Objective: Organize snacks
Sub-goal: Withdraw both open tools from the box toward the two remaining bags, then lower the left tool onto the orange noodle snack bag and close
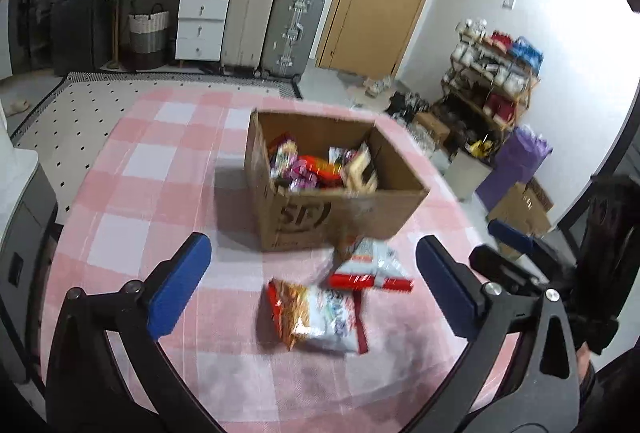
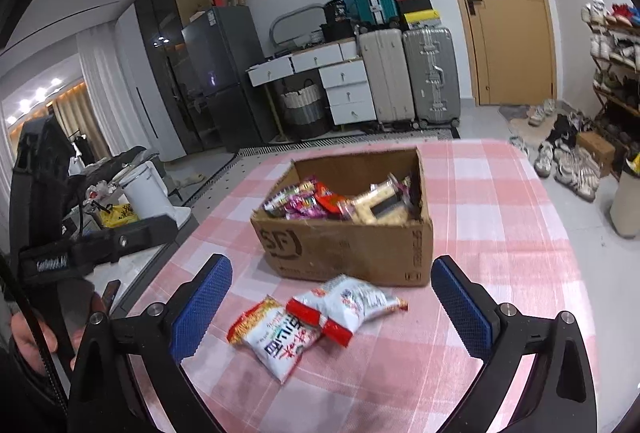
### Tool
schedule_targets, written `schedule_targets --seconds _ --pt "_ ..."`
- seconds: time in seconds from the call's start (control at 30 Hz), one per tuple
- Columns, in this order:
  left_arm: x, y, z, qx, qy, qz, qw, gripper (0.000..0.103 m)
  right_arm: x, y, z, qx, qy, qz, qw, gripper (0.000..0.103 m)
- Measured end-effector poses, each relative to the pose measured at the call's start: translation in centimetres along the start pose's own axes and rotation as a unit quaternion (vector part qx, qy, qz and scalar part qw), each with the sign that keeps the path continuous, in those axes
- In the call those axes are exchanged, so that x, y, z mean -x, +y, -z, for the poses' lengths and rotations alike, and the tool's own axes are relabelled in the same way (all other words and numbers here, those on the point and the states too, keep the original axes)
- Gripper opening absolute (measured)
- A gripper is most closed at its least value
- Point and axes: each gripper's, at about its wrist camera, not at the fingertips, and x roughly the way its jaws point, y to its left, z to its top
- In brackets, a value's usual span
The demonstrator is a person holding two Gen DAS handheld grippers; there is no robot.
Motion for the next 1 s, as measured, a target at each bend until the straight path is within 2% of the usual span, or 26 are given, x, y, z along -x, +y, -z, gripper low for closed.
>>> schedule_targets --seconds 0.4,0.53,1.0 --pt "-5.0 1.0 3.9 0.009 0.062 -0.005 0.9980 0.102 -1.4 -0.7 3.1 0.011 0.017 0.007 1.000 0.102" --pt "-6.5 1.7 5.0 0.020 0.079 -0.001 0.9967 0.102 -2.1 -0.8 3.7 0.016 0.018 0.025 0.999 0.102" --pt "-13.3 2.9 7.8 0.049 0.156 0.024 0.9862 0.102 -3.5 -1.7 5.0 0.001 0.024 0.010 1.000 0.102"
